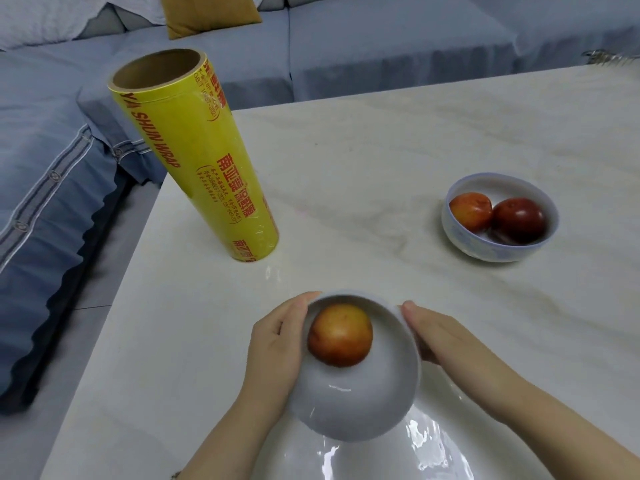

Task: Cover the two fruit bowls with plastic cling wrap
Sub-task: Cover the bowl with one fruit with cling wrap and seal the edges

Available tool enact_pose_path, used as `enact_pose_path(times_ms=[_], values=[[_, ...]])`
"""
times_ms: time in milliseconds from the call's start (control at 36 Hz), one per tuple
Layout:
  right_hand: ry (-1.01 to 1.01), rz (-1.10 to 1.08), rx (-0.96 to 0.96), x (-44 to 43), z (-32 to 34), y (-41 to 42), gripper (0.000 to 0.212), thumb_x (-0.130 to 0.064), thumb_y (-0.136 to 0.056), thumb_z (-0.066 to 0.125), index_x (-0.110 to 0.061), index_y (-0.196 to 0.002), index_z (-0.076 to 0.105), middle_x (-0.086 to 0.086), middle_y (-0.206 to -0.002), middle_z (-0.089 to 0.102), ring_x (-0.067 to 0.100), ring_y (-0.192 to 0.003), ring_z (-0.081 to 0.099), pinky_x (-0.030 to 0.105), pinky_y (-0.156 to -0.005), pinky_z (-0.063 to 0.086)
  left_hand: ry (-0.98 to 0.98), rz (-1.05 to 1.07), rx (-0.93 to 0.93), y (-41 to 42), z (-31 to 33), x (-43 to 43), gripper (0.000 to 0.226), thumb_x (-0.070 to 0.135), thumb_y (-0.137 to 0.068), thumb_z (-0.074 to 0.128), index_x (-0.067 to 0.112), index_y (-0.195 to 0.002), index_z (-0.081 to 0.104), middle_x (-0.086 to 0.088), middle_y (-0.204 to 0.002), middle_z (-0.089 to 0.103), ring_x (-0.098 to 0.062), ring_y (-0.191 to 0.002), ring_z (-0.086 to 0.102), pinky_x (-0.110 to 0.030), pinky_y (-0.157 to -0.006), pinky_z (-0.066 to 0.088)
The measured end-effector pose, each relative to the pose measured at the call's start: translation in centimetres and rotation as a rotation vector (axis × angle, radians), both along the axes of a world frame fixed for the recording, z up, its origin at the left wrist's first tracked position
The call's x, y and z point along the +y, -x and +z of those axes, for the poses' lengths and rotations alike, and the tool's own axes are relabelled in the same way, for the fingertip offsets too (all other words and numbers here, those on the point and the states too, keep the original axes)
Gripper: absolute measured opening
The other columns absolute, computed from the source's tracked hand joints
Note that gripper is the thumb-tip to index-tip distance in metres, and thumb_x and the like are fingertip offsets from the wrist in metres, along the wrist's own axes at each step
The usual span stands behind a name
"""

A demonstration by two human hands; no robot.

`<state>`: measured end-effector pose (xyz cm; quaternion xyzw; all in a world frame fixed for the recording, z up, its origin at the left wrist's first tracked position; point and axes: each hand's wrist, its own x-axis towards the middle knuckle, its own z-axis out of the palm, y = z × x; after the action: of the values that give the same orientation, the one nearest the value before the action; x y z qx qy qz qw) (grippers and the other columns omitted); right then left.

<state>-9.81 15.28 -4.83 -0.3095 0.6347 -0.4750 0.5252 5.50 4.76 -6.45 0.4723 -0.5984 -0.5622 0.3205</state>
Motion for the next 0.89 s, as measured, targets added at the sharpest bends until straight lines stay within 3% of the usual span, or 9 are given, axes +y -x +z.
enact_pose_path(times_ms=[111,250,333,389,472,583,722,806,889], values=[[0.089,-0.163,-0.048,0.5,-0.1,-0.1,0.031,-0.027,-0.092,0.044,-0.026,-0.087,0.075,-0.003,-0.086,0.073,0.002,-0.075,0.064,0.014,-0.067,0.051,-0.072,0.101,0.020,0.9,-0.4,0.7,0.039,0.022,-0.098,0.039,0.027,-0.077,0.072,0.018,-0.078,0.072,0.005,-0.075,0.064,-0.007,-0.064,0.048],[0.067,-0.232,-0.109,0.3,-0.2,0.1,0.025,-0.023,-0.089,0.050,-0.021,-0.094,0.075,0.009,-0.094,0.073,0.009,-0.076,0.065,0.019,-0.066,0.053,-0.189,0.089,0.026,0.9,-0.4,0.9,0.033,0.019,-0.094,0.046,0.026,-0.075,0.073,0.012,-0.081,0.073,-0.003,-0.080,0.066,-0.016,-0.070,0.051],[0.067,-0.243,-0.135,-0.3,-0.2,0.2,0.022,-0.018,-0.087,0.055,-0.016,-0.098,0.073,0.001,-0.093,0.075,0.007,-0.078,0.067,0.016,-0.065,0.054,-0.162,0.013,-0.002,0.3,-0.1,-0.2,0.014,0.025,-0.075,0.056,0.018,-0.069,0.067,-0.002,-0.087,0.068,-0.017,-0.086,0.061,-0.031,-0.080,0.047],[0.053,-0.217,-0.102,-0.8,-0.2,0.2,0.020,-0.018,-0.085,0.058,-0.017,-0.099,0.073,-0.002,-0.092,0.075,0.008,-0.082,0.068,0.020,-0.071,0.055,-0.120,-0.059,-0.038,0.1,0.5,-1.3,0.017,0.026,-0.070,0.051,0.012,-0.064,0.056,-0.004,-0.078,0.058,-0.015,-0.077,0.054,-0.028,-0.075,0.042],[0.032,-0.167,-0.048,-1.5,0.2,0.4,0.017,-0.017,-0.082,0.063,-0.017,-0.096,0.074,-0.004,-0.090,0.075,0.005,-0.081,0.067,0.020,-0.074,0.054,-0.139,-0.128,-0.049,0.4,1.4,-2.5,0.024,0.024,-0.082,0.051,0.008,-0.065,0.047,0.002,-0.063,0.049,-0.009,-0.064,0.049,-0.027,-0.070,0.038],[0.032,-0.089,0.058,-2.7,1.2,1.0,0.009,-0.012,-0.078,0.069,-0.013,-0.083,0.076,-0.002,-0.079,0.074,0.002,-0.067,0.063,0.016,-0.067,0.051,-0.060,-0.283,-0.111,0.9,1.4,-2.5,0.017,0.035,-0.084,0.061,0.020,-0.082,0.069,0.016,-0.083,0.069,0.003,-0.082,0.062,-0.006,-0.072,0.044],[-0.112,-0.007,0.295,-4.2,2.3,1.9,0.016,-0.025,-0.073,0.075,-0.010,-0.067,0.073,-0.001,-0.060,0.064,0.000,-0.053,0.053,0.011,-0.053,0.042,-0.077,-0.293,-0.020,0.6,1.6,-1.6,0.030,0.049,-0.066,0.061,0.029,-0.083,0.074,0.017,-0.093,0.073,0.006,-0.090,0.064,-0.005,-0.075,0.046],[-0.229,0.150,0.328,-4.8,3.4,2.4,0.024,-0.029,-0.076,0.072,-0.005,-0.074,0.073,0.006,-0.071,0.059,0.012,-0.065,0.050,0.019,-0.058,0.042,-0.041,-0.292,-0.040,0.5,1.4,-1.4,0.025,0.048,-0.072,0.070,0.029,-0.088,0.073,0.016,-0.096,0.072,0.005,-0.093,0.064,-0.006,-0.076,0.046],[-0.274,0.250,0.351,-5.2,3.7,2.4,0.033,-0.028,-0.083,0.063,0.004,-0.082,0.069,0.008,-0.074,0.057,0.016,-0.070,0.048,0.026,-0.067,0.042,-0.010,-0.302,-0.070,0.3,1.2,-1.2,0.026,0.045,-0.071,0.057,0.033,-0.088,0.072,0.017,-0.097,0.072,0.004,-0.095,0.063,-0.006,-0.076,0.046]])
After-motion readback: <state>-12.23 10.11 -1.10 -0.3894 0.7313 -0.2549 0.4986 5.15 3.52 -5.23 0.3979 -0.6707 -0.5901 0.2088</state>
